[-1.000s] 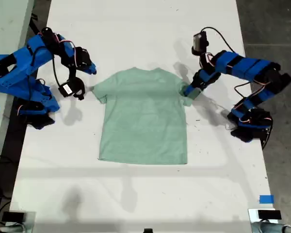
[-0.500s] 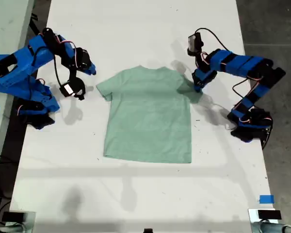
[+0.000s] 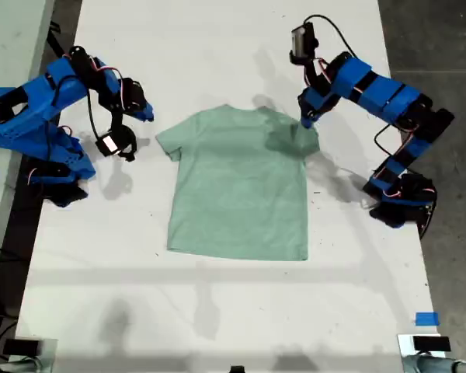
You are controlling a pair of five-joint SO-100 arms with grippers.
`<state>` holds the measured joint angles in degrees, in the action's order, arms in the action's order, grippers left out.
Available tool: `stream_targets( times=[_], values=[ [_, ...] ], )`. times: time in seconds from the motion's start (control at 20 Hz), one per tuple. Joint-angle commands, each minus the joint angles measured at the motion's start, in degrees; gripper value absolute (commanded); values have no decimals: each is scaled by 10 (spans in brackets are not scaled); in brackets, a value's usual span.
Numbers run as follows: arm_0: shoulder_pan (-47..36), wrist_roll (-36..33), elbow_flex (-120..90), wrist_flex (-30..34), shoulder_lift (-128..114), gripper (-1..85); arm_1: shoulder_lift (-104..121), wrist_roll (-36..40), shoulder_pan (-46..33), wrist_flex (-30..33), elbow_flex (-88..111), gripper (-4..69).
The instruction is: Fold tshirt
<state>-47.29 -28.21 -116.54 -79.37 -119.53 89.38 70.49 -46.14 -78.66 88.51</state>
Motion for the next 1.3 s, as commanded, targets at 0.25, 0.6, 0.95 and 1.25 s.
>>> stream_targets(
  times=[0.25,0.6,0.95,1.25],
  values=[
    [-10,-2,-6,7,-15,39,-266,-88,142,-92,-465,-15],
    [-13,-2,-20,10,-23,39,-364,-175,211,22,-484,-15],
    [-4,3,-28,18,-25,39,-414,-256,268,171,-484,221],
    [-9,8,-52,39,-27,67,-375,-250,253,73,-489,248]
  ],
)
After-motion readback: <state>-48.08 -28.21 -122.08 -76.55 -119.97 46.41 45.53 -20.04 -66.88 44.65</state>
